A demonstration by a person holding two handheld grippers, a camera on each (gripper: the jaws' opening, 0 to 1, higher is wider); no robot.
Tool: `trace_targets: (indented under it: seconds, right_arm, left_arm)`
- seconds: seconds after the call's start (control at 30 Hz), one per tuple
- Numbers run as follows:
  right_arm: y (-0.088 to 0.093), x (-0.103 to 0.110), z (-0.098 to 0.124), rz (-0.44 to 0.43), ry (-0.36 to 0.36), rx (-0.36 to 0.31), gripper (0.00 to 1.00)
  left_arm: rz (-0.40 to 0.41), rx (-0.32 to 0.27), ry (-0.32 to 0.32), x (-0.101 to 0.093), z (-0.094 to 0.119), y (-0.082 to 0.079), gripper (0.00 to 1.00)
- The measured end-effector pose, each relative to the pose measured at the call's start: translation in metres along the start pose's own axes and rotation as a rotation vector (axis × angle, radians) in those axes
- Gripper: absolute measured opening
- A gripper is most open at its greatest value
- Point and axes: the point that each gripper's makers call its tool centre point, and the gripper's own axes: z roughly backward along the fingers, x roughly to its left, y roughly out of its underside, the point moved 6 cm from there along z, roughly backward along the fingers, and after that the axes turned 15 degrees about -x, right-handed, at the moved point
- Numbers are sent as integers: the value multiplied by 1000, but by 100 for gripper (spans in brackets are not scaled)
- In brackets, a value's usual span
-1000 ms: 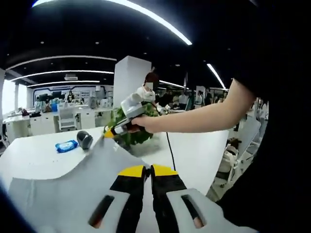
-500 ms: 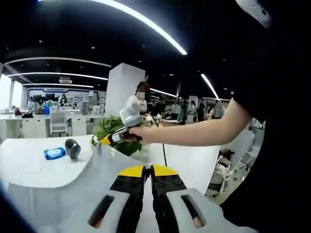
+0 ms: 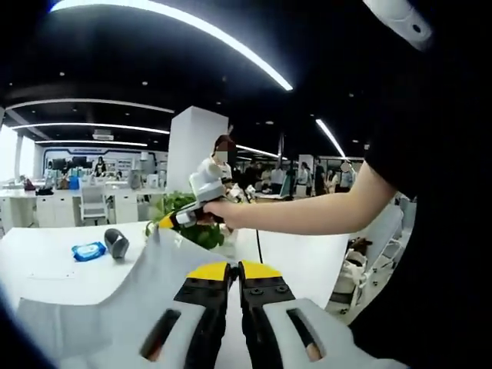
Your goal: Fold the towel on the table until its edges align and the towel forms a compact rectangular stack.
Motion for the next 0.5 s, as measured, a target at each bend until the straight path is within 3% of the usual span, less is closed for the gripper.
trace_targets:
  seconds: [0.2,0.37,0.5]
  right_arm:
    - [-15,13,-8,-36,-4,-31,3]
    - [-15,20,-14,-47,-28,-43,3]
    - [-18,22,-8,-89,17,-34,3]
  left_arm:
    - [-11,-2,-29,4,8,-6,5]
    - [-13,16,-63,10,18,-9,4]
    - [-78,76,1,10,23,-7,4]
